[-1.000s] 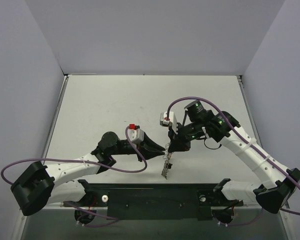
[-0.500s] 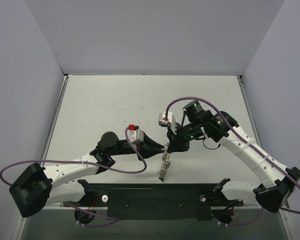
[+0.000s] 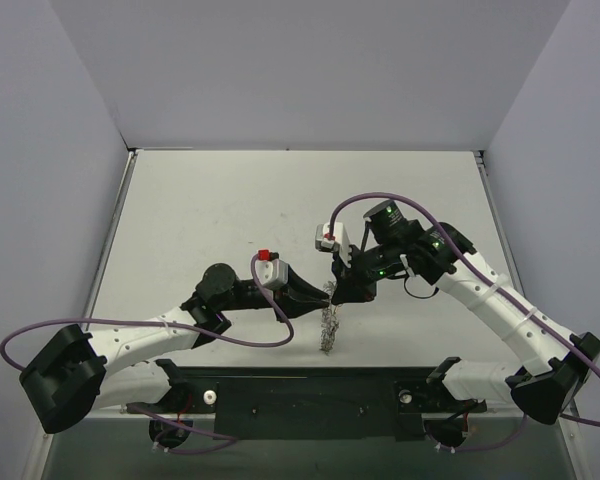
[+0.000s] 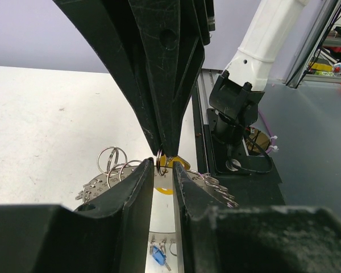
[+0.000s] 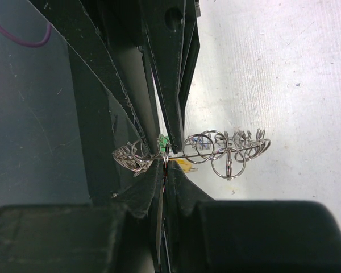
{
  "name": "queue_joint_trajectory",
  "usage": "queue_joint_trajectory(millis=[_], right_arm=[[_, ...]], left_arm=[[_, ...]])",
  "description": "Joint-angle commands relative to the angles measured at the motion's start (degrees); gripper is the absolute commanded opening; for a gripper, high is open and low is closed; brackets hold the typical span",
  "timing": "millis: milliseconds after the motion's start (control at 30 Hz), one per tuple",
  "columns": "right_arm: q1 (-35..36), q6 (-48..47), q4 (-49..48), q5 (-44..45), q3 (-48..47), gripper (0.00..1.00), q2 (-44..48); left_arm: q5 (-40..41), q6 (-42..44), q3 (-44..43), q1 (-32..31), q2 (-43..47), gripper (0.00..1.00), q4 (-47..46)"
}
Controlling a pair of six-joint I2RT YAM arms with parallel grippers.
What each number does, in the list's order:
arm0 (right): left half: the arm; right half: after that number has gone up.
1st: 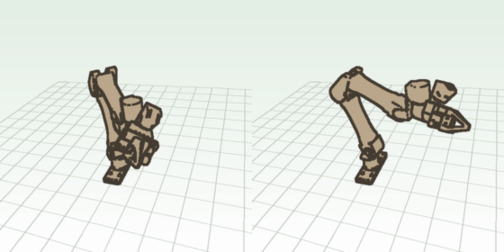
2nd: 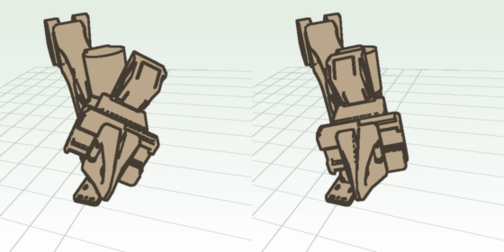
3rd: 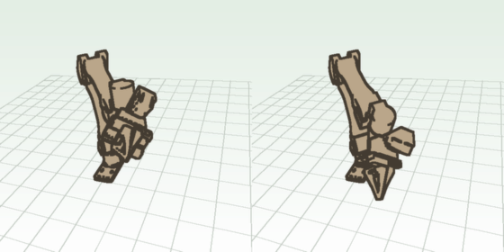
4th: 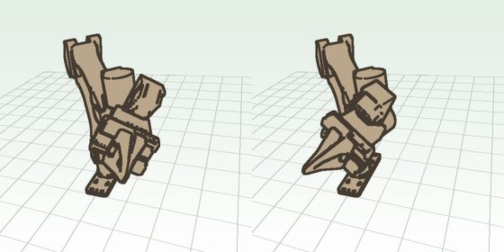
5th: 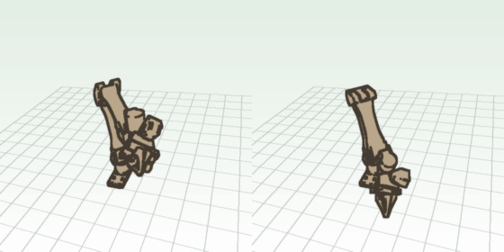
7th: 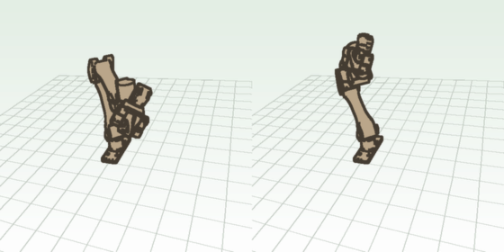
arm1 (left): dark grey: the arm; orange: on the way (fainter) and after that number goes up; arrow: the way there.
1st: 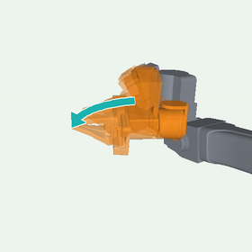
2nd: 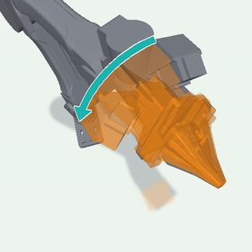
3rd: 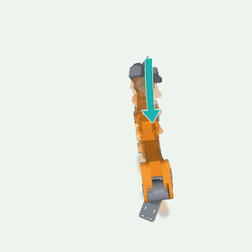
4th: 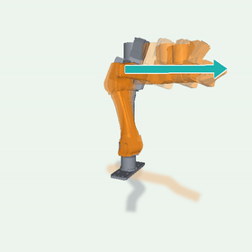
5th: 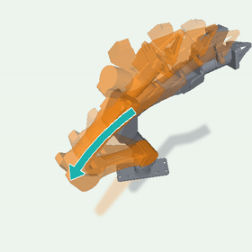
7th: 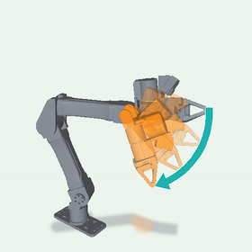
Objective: Put the keys on the keyring
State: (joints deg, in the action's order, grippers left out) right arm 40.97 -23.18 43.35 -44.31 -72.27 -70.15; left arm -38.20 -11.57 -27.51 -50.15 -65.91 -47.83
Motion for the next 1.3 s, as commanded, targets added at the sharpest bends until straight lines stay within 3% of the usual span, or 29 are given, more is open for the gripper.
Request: queue_joint_trajectory(millis=[0, 400, 467, 500, 700, 867, 1000, 1167, 1267], right_arm=[[0.51, 1.20, -1.69, -1.39, -1.47, 0.00, -0.25], [0.95, 1.29, -2.04, -1.21, -1.29, 0.00, -0.34], [0.87, 1.29, -2.13, -1.04, -1.21, 0.00, -0.43], [0.95, 1.29, -2.13, -1.12, -1.21, 0.00, -0.25], [0.69, 1.47, -2.66, -1.65, -0.94, 0.00, 0.45], [-4.48, 4.28, -6.78, -8.67, 0.37, 0.27, 2.47], [-8.80, 12.16, -14.51, -14.57, 4.32, 0.32, 5.54], [-9.86, 19.30, -23.47, -13.17, 8.46, 0.36, 8.01], [-9.86, 24.65, -28.22, -12.99, 10.13, 0.38, 8.10]], left_arm=[[-0.56, -0.29, -1.67, -0.30, -0.10, 0.29, -2.79], [-1.44, -0.03, -2.38, -0.47, -0.53, 0.21, -1.56], [-1.97, -0.03, -2.64, -0.47, -0.71, 0.13, -1.21], [-2.41, 0.06, -2.81, -0.47, -0.97, 0.00, -1.30], [-1.10, -1.52, -1.68, -0.30, 0.16, 0.00, -2.87], [2.07, -8.44, 1.93, 2.16, 1.22, 0.00, -12.80], [2.34, -16.26, 3.42, 5.15, -0.79, 0.00, -23.33], [3.12, -24.01, 4.83, 7.26, -3.96, 0.00, -34.76], [3.39, -26.21, 5.01, 7.35, -5.01, 0.00, -36.71]])
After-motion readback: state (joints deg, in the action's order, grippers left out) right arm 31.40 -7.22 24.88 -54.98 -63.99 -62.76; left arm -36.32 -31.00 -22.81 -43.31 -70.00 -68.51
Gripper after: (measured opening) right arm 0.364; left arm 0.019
